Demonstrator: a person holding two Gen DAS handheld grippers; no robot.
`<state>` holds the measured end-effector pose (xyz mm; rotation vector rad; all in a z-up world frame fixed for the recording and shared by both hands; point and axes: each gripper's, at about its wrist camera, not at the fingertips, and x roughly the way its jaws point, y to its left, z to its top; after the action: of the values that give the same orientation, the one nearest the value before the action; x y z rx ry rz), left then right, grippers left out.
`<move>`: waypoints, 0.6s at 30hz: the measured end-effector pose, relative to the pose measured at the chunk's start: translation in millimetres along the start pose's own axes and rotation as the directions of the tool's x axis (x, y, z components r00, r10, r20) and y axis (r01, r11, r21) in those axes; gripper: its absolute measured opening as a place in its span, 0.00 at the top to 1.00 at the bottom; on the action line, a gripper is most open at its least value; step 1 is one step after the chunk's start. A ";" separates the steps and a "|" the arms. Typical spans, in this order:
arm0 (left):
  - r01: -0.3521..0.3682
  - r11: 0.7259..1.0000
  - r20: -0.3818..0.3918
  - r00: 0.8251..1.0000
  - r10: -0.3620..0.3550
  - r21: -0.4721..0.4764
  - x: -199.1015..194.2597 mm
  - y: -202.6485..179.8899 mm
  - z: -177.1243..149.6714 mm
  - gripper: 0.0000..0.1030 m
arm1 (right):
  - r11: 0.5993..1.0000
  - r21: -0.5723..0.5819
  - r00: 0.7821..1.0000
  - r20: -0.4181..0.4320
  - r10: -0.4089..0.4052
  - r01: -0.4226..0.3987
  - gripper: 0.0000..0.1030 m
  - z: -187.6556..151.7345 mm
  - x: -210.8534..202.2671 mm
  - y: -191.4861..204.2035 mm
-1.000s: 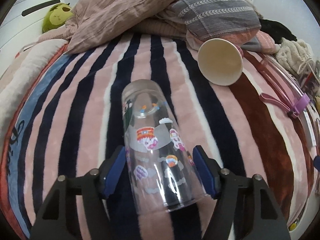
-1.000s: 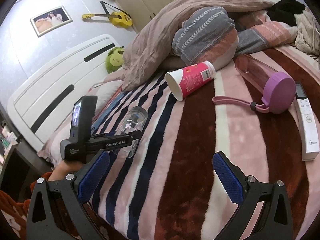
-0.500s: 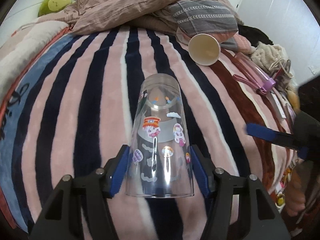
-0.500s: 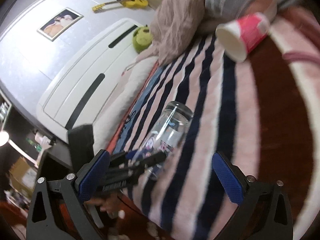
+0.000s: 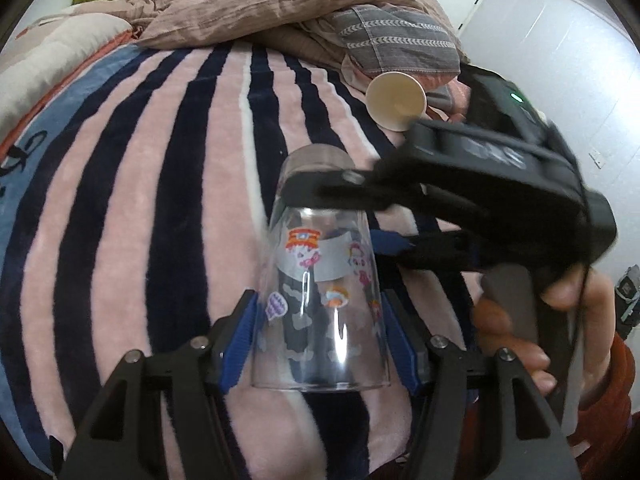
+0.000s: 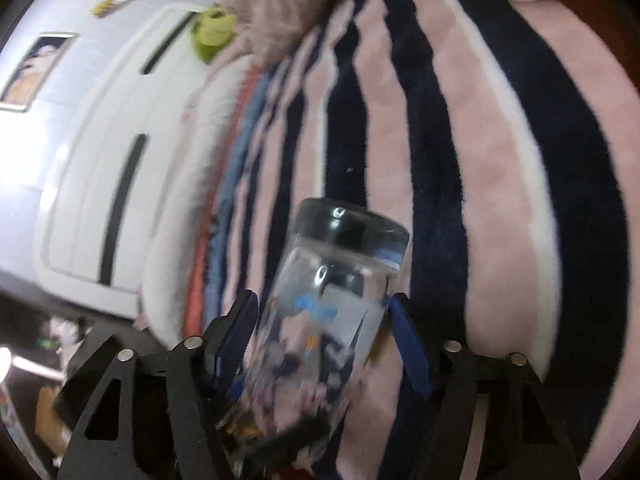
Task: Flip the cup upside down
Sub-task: 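Hold the glass with the left gripper while the right gripper grasps its body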
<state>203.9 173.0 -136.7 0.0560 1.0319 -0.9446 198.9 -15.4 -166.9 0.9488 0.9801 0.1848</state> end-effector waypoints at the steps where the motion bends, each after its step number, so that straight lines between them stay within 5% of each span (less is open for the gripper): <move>1: 0.005 1.000 -0.003 1.000 -0.005 0.001 1.4 0.9 0.1 0.44 | 1.000 0.010 1.000 0.002 -0.017 0.017 0.38 1.8 3.4 0.7; 9: 0.075 0.996 0.006 0.997 -0.075 -0.044 0.6 13.0 1.1 0.44 | 0.991 0.031 0.990 0.050 -0.131 0.129 0.42 8.5 13.3 15.2; 15: 0.152 0.988 0.056 0.987 -0.153 0.014 -2.1 5.2 17.1 0.43 | 0.964 -0.197 0.969 0.204 -0.137 0.178 0.43 5.0 -15.9 55.9; 18: 0.201 0.978 0.093 0.974 -0.206 0.055 -1.4 -3.3 35.6 0.42 | 0.907 -0.360 0.948 0.297 -0.112 0.220 0.43 6.2 -41.4 79.9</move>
<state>226.4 155.7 -114.9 -0.0594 0.9368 -1.1464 201.0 7.1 -79.5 0.5021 0.7297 0.0957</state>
